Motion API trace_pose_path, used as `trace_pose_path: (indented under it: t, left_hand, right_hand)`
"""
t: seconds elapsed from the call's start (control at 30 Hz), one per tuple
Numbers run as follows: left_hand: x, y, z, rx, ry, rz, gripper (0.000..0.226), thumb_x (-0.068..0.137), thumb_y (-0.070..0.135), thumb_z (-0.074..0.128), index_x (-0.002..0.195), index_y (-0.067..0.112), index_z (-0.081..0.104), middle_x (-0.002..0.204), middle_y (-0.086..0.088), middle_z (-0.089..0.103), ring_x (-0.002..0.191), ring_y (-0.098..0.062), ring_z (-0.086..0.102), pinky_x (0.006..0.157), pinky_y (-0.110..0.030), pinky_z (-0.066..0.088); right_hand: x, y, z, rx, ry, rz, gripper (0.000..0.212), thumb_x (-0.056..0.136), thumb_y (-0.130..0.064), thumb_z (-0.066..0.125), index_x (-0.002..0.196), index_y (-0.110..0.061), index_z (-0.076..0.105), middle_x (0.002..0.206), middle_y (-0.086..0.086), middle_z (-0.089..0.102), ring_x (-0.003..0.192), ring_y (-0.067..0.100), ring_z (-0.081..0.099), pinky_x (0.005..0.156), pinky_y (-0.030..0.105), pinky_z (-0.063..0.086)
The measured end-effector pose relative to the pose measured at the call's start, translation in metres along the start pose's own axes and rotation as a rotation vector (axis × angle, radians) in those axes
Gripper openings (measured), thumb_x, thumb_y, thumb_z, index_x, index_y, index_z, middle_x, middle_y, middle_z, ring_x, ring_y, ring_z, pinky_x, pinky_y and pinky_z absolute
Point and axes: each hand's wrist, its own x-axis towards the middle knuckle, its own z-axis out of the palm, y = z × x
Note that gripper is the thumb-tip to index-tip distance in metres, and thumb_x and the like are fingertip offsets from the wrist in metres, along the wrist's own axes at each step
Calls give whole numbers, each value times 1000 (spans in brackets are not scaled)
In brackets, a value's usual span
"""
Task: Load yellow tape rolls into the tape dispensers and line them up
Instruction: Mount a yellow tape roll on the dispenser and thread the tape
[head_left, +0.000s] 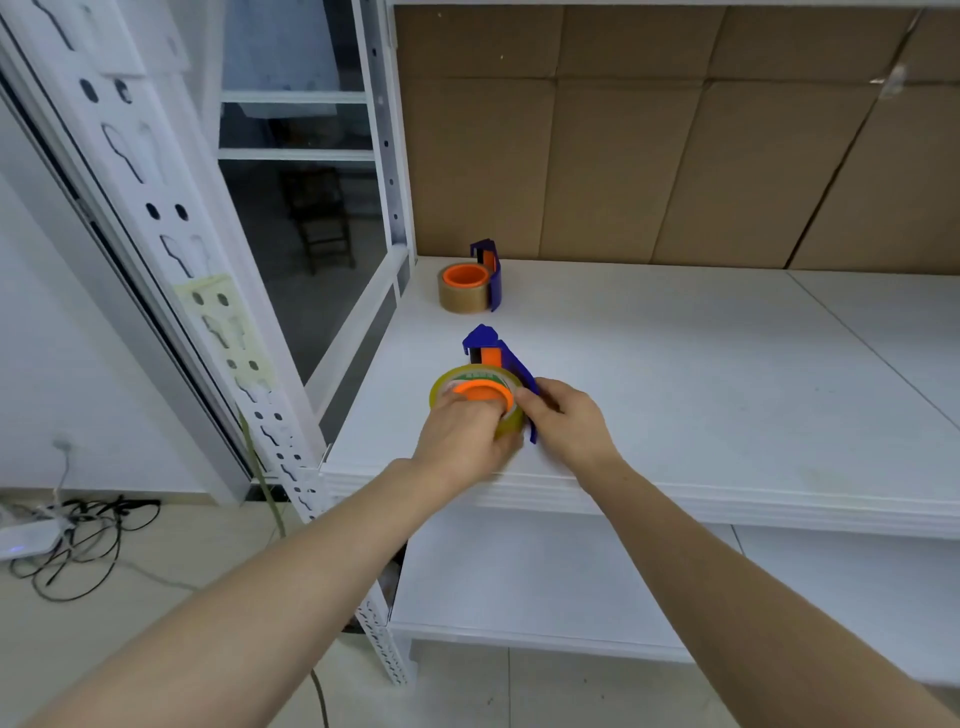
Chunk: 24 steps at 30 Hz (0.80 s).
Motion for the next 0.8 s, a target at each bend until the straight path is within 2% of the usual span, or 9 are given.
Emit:
trace_pose_path:
  t: [0.07,0.17,0.27,0.33,0.4,0.47,0.57,0.7,0.8]
  left_hand:
    - [3,-8,-3,-67,-150,14,24,89,25,56,106,9,60,109,-9,63,106,-27,55,79,-22,33]
    - [8,-10,-8,-80,-281,5,27,82,18,62,108,11,58,109,-8,62,103,-25,56,79,-26,43]
    - [4,3,-5,-73,-141,-65,27,78,41,64,89,18,54,90,0,61,86,-19,56,70,-28,46]
    - [1,7,0,-124,-64,-110,31,80,45,63,94,18,56,92,1,61,88,-19,57,73,-28,47]
    - [-2,6,0,-310,-41,-111,29,81,35,66,101,15,58,100,-2,63,93,-21,61,80,-35,53]
    - [-5,5,-5,-467,-53,-86,27,81,23,68,104,12,60,103,-5,65,97,-24,62,84,-39,52]
    - [-11,10,-14,-535,-62,-24,35,81,13,70,114,9,58,113,-5,66,101,-19,61,87,-29,49]
    - [-17,23,-24,-639,-21,46,44,80,-2,64,122,9,54,119,-5,62,110,-17,59,91,-22,47]
    - [-21,33,-34,-858,-68,13,47,76,-2,59,119,15,51,115,-6,60,107,-18,59,91,-23,48]
  right_hand:
    - [1,0,-2,-14,-17,-6,25,94,-26,48,103,-7,61,80,5,56,77,21,50,68,26,40]
    - [0,-1,-3,40,-15,16,23,92,-19,50,109,-7,61,86,6,59,79,20,52,73,27,43]
    - [-5,-2,5,112,-3,63,29,87,-19,57,114,-8,60,99,7,65,91,22,61,86,33,51]
    - [-10,-1,9,204,17,93,31,85,-20,60,114,-9,60,100,4,67,94,20,63,88,33,52]
    - [-12,-3,6,388,69,145,32,82,-21,65,110,-9,59,95,2,66,90,18,63,81,28,53]
    - [-12,-6,-4,575,83,181,46,76,-23,73,114,-11,51,100,5,66,95,21,65,84,33,54]
    - [-12,-13,-18,658,30,194,61,70,-13,77,120,-15,43,106,11,66,100,28,65,90,43,54]
    - [-21,-27,-33,807,-37,115,34,71,7,65,103,-1,58,89,16,61,85,30,60,78,38,53]
    - [-28,-34,-39,852,-79,37,34,69,13,65,96,-8,61,85,10,65,79,23,63,72,31,56]
